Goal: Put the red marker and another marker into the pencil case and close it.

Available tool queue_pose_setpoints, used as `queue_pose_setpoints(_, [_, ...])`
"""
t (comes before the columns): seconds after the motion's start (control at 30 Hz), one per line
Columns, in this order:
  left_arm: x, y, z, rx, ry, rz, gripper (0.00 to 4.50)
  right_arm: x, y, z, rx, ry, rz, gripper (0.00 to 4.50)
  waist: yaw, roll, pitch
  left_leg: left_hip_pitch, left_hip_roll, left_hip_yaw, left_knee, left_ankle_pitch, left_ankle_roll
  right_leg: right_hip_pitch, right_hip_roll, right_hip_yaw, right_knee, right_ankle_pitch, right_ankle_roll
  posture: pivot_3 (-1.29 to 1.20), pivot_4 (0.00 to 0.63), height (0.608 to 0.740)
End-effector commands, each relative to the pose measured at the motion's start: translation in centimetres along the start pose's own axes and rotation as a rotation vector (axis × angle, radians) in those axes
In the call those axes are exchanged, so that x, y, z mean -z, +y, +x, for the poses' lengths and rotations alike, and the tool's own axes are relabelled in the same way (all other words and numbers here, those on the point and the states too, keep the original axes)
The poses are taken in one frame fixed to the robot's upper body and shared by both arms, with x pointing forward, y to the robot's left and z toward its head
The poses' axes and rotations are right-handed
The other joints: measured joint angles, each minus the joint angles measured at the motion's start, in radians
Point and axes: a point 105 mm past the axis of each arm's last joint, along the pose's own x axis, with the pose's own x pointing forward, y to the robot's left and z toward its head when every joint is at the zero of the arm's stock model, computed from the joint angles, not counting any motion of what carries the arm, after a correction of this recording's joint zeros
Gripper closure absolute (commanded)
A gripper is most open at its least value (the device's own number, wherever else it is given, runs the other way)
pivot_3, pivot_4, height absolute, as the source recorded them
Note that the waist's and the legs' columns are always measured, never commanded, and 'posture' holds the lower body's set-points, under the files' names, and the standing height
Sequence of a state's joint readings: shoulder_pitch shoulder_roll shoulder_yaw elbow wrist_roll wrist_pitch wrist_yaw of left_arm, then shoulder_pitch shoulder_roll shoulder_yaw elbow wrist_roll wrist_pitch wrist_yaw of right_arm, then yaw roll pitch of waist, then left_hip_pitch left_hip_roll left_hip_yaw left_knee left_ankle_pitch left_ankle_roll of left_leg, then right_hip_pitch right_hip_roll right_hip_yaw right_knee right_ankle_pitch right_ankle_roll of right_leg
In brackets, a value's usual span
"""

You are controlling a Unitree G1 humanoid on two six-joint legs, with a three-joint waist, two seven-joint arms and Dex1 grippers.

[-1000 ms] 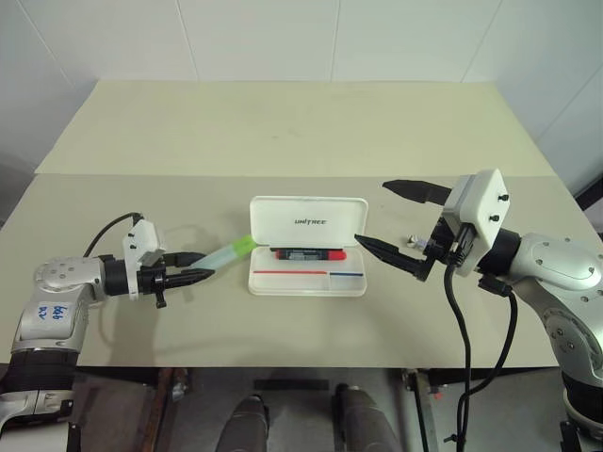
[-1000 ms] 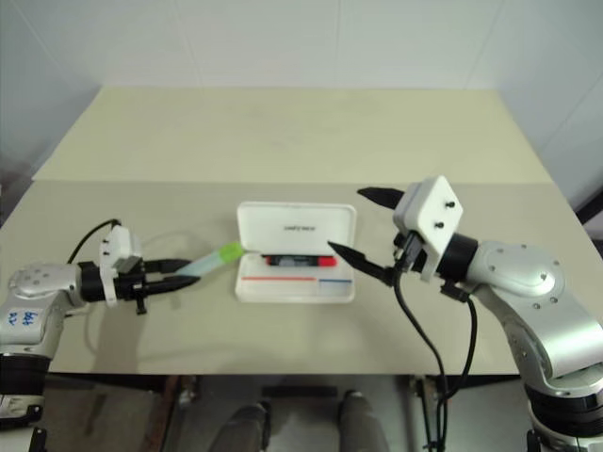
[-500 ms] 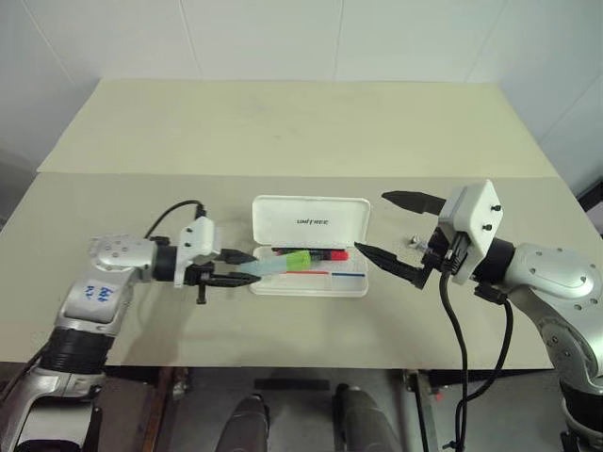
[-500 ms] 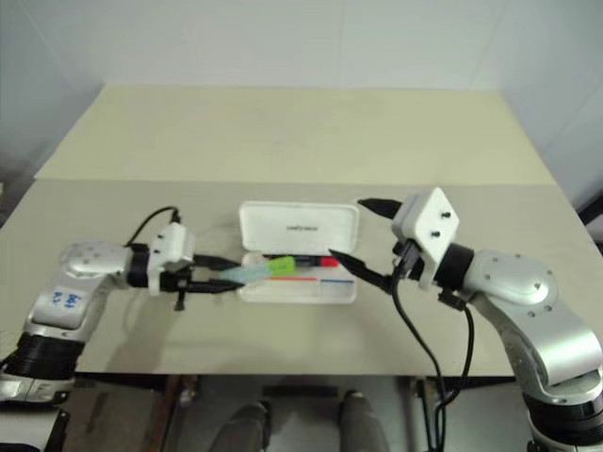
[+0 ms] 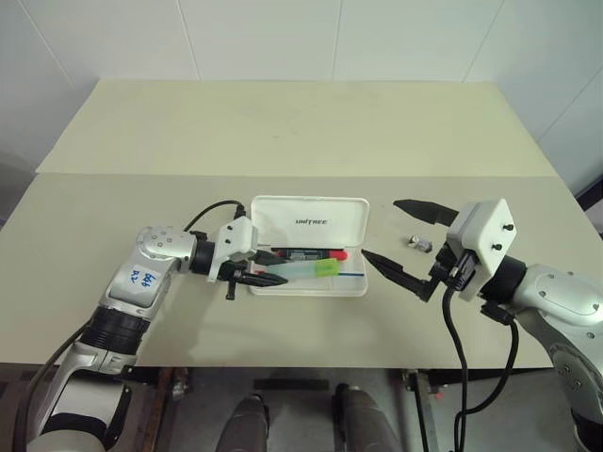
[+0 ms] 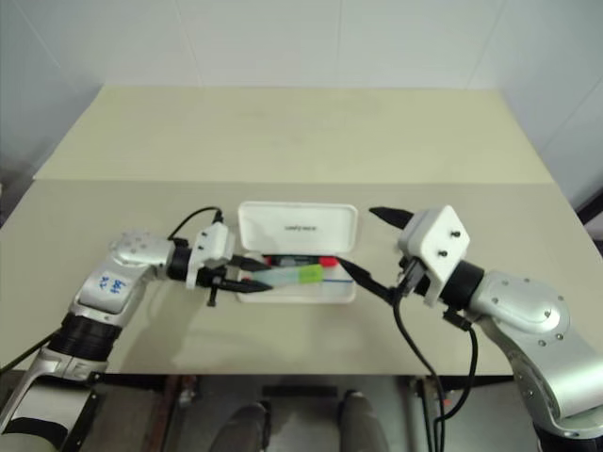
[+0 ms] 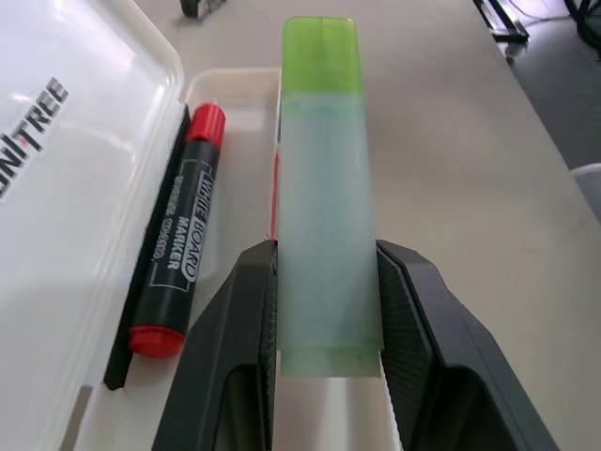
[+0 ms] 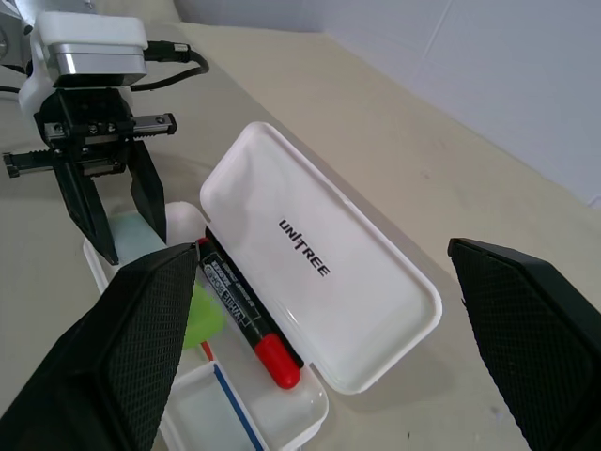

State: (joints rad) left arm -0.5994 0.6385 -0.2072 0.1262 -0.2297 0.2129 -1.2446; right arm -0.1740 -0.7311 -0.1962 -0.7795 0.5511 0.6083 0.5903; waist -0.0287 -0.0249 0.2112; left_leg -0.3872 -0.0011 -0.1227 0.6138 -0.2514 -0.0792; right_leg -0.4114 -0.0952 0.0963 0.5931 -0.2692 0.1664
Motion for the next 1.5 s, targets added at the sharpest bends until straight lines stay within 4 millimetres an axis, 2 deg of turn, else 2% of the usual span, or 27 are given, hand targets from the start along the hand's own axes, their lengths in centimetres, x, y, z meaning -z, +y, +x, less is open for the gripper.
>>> queue_pose_setpoints(0.03, [-0.2, 0.4, -0.3, -0.008, 0.020, 0.036, 3.48, -1.3, -0.2, -0.5, 0.034, -0.032, -0.049, 0.00, 0.001, 0.000, 0.000, 0.000, 0.000, 0.000, 0.000, 0.000, 0.000, 0.000, 0.000, 0.000, 0.000, 0.000, 0.000, 0.00, 0.150, 0.740])
queue_pose_setpoints(0.2, [0.9, 0.6, -0.2, -0.009, 0.055, 0.012, 3.48, -1.5, -0.2, -0.7, 0.048, -0.032, -0.050, 0.00, 0.002, 0.000, 0.000, 0.000, 0.000, 0.000, 0.000, 0.000, 0.000, 0.000, 0.000, 0.000, 0.000, 0.000, 0.000, 0.00, 0.150, 0.740])
queue_pose_setpoints(0.47, [1.2, 0.5, -0.2, 0.013, 0.078, 0.026, 3.48, -1.6, -0.2, -0.5, 0.053, -0.038, -0.047, 0.00, 0.001, 0.000, 0.000, 0.000, 0.000, 0.000, 0.000, 0.000, 0.000, 0.000, 0.000, 0.000, 0.000, 0.000, 0.000, 0.00, 0.150, 0.740])
queue_pose_setpoints(0.83, [0.9, 0.1, 0.0, 0.066, 0.068, 0.046, 3.48, -1.6, -0.3, -0.3, 0.051, -0.046, -0.048, 0.00, 0.002, 0.000, 0.000, 0.000, 0.000, 0.000, 0.000, 0.000, 0.000, 0.000, 0.000, 0.000, 0.000, 0.000, 0.000, 0.00, 0.150, 0.740])
queue_pose_setpoints(0.9, [0.7, -0.1, 0.1, 0.080, 0.067, 0.059, 2.71, -1.6, -0.3, -0.2, 0.052, -0.049, -0.047, 0.00, 0.002, 0.000, 0.000, 0.000, 0.000, 0.000, 0.000, 0.000, 0.000, 0.000, 0.000, 0.000, 0.000, 0.000, 0.000, 0.00, 0.150, 0.740])
queue_pose_setpoints(0.97, [0.6, 0.0, 0.1, 0.074, 0.068, 0.072, 2.16, -1.6, -0.3, -0.1, 0.052, -0.051, -0.047, 0.00, 0.002, 0.000, 0.000, 0.000, 0.000, 0.000, 0.000, 0.000, 0.000, 0.000, 0.000, 0.000, 0.000, 0.000, 0.000, 0.00, 0.150, 0.740])
queue_pose_setpoints(1.3, [0.2, -0.1, 0.0, 0.072, 0.055, 0.079, 2.16, -1.5, -0.4, 0.1, 0.049, -0.056, -0.045, 0.00, 0.001, 0.000, 0.000, 0.000, 0.000, 0.000, 0.000, 0.000, 0.000, 0.000, 0.000, 0.000, 0.000, 0.000, 0.000, 0.00, 0.150, 0.740])
queue_pose_setpoints(1.43, [-1.1, -0.1, -0.4, 0.069, 0.007, 0.104, 2.16, -0.9, -0.5, 0.0, 0.047, -0.038, -0.029, 0.00, 0.002, 0.000, 0.000, 0.000, 0.000, 0.000, 0.000, 0.000, 0.000, 0.000, 0.000, 0.000, 0.000, 0.000, 0.000, 0.00, 0.150, 0.740])
queue_pose_setpoints(1.5, [-2.3, 0.0, -0.9, 0.068, -0.033, 0.117, 2.16, 0.3, -0.8, -0.4, 0.054, -0.010, -0.006, 0.00, 0.002, 0.000, 0.000, 0.000, 0.000, 0.000, 0.000, 0.000, 0.000, 0.000, 0.000, 0.000, 0.000, 0.000, 0.000, 0.00, 0.150, 0.740])
